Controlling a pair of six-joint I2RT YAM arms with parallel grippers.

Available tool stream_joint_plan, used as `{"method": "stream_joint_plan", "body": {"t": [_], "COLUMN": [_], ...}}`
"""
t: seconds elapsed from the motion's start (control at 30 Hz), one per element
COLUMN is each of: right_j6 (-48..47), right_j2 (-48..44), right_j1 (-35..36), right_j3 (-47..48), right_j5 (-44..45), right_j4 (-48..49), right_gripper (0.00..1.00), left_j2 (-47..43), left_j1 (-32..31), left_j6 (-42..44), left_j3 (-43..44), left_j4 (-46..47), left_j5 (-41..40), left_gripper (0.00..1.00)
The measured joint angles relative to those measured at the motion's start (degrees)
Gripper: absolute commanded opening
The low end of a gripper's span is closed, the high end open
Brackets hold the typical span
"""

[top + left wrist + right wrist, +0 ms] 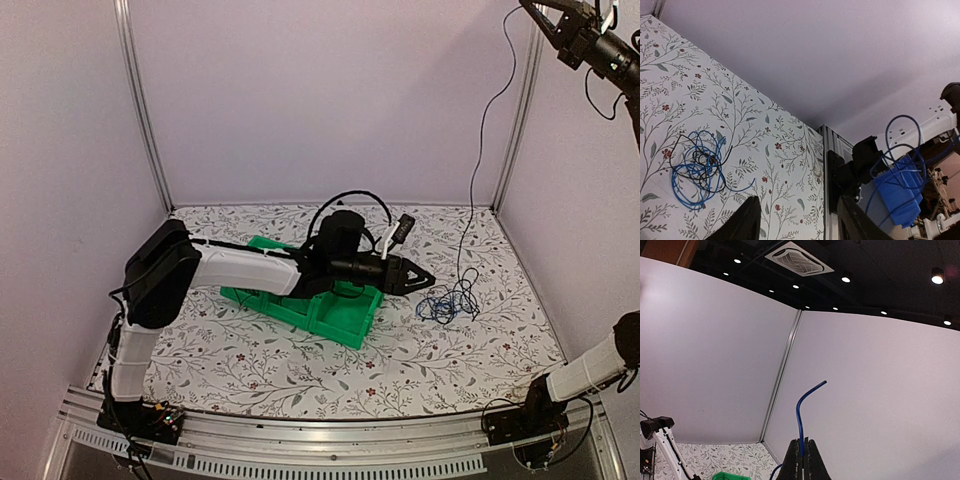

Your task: Untangle the cables

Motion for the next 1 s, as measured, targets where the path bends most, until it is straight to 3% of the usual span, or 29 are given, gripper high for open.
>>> {"method": "stream_joint_plan", "body": {"t": [0.13,0.23,0.43,0.5,0.6,0.77,0.87,1.0], "right_j6": [0.17,0.22,0.61,0.83,1.11,1.51,1.73,2.08], "right_j2": [0.00,0.00,0.02,0.07,0.13,0.31,0.35,0.35], "right_j1": [0.00,0.00,0.00,0.00,0.00,0.00,0.00,0.00], "right_j3": [-0.24,-0.39,-0.74,-0.74,-0.74,-0.74,-0.74,-0.74], "right_j5": [-0.09,-0.09,-0.13,-0.13,-0.13,-0.13,-0.13,-0.13], "right_j4": [0.15,0.15,0.46,0.66,1.05,1.44,1.46,1.51], "right_gripper": [0.00,0.00,0.00,0.00,0.00,0.00,0.00,0.00], "left_j2": [0.26,0.39,4.50,6.38,8.76,11.15,11.30,11.30], "left_j1": [0.00,0.00,0.00,0.02,0.26,0.63,0.90,0.98], "left_j6": [-0.79,-1.20,-2.08,-2.64,-4.07,-6.36,-6.62,-6.62], "left_j3": [-0.72,-0.20,5.57,7.08,7.98,9.20,10.03,10.62], "left_j4": [3.06,4.26,5.14,5.18,5.40,5.70,6.47,8.39], "left_j5": [4.46,6.95,8.92,8.79,7.48,5.55,5.18,5.42], "left_gripper": [0.58,0.51,0.21,0.18,0.19,0.42,0.44,0.40]}}
